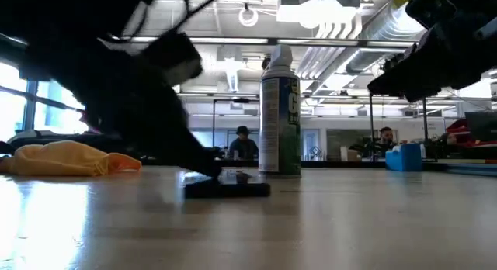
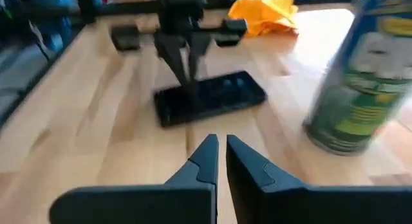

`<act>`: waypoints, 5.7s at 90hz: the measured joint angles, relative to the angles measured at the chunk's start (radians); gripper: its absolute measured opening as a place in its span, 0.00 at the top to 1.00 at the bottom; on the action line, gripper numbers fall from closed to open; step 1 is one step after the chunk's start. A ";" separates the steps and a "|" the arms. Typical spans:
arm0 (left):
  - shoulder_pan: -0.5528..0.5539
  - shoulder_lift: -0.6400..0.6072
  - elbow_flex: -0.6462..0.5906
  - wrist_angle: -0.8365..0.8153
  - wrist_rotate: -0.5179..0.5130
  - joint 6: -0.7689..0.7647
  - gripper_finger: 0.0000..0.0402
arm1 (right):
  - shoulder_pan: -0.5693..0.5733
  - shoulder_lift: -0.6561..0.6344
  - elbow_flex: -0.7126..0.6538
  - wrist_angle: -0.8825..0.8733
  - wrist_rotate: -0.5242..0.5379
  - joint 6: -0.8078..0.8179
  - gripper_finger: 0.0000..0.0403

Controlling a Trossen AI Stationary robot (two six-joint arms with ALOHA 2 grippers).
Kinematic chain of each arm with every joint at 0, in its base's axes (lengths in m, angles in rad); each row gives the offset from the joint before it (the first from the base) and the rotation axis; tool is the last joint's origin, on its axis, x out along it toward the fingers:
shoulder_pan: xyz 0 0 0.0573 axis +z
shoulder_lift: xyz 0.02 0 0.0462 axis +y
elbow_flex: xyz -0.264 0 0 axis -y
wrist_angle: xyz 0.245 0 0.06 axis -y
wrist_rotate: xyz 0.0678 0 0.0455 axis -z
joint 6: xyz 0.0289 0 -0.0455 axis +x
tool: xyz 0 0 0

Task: Apply microfiber cloth
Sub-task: Spray the front of the cellphone using the white spray bottle

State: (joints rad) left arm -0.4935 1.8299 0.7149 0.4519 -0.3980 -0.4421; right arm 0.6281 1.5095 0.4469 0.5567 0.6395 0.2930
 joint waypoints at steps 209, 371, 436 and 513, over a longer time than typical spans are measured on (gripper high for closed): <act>-0.235 0.015 0.058 -0.400 -0.236 1.162 0.58 | -0.207 0.620 0.737 -0.292 -0.318 -0.660 0.59; -0.143 -0.282 0.129 -0.050 -0.396 0.492 0.98 | -0.083 0.035 0.734 -0.827 -0.106 -0.271 0.59; -0.060 -0.199 0.114 0.708 -0.127 0.655 0.99 | -0.100 0.042 0.735 -0.155 -0.143 -0.359 0.68; -0.110 -0.314 0.115 0.522 -0.238 0.569 0.65 | -0.198 -0.009 0.737 -0.471 -0.294 -0.317 1.00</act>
State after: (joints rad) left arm -0.6031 1.5156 0.8295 0.9736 -0.6360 0.1270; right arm 0.4297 1.5009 1.1839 0.0853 0.3458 -0.0238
